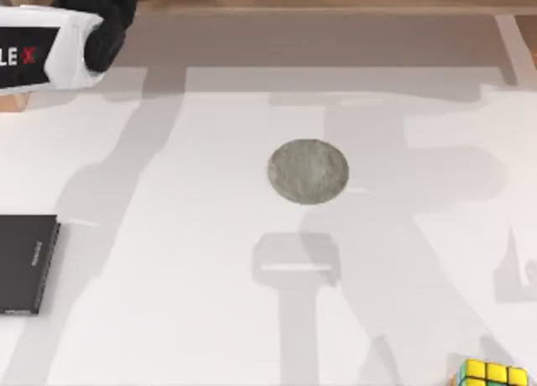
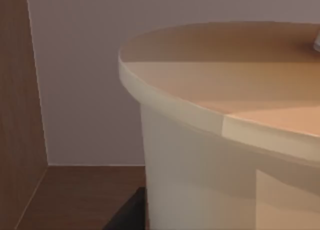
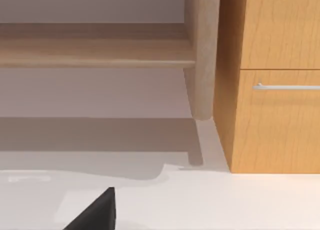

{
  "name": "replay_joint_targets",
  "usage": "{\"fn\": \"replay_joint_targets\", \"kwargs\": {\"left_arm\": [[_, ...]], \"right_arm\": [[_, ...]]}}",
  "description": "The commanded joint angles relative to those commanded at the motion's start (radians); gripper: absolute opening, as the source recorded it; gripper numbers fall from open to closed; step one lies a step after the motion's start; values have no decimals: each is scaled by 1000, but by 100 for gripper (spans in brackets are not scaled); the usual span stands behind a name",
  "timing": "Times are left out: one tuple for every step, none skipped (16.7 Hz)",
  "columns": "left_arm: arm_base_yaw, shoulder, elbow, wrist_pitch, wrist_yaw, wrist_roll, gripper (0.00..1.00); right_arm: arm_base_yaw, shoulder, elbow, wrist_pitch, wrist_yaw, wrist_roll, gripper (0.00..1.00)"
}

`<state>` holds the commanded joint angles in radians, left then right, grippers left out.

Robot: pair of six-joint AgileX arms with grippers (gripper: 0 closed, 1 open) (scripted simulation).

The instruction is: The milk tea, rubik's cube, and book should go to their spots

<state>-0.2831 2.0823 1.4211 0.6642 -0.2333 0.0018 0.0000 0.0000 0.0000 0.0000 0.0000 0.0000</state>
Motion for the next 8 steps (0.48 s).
{"fn": "replay_joint_targets", "kwargs": {"left_arm": [[0, 0, 0, 0, 0, 0, 0], [0, 0, 0, 0, 0, 0, 0], [0, 0, 0, 0, 0, 0, 0], [0, 0, 0, 0, 0, 0, 0], [0, 0, 0, 0, 0, 0, 0], [0, 0, 0, 0, 0, 0, 0], [0, 0, 0, 0, 0, 0, 0], [0, 0, 0, 0, 0, 0, 0]], "right_arm": [[0, 0, 0, 0, 0, 0, 100], [0, 0, 0, 0, 0, 0, 100], [0, 0, 0, 0, 0, 0, 100], [0, 0, 0, 0, 0, 0, 100], [0, 0, 0, 0, 0, 0, 100], [0, 0, 0, 0, 0, 0, 100], [0, 0, 0, 0, 0, 0, 100], [0, 0, 0, 0, 0, 0, 100]]}}
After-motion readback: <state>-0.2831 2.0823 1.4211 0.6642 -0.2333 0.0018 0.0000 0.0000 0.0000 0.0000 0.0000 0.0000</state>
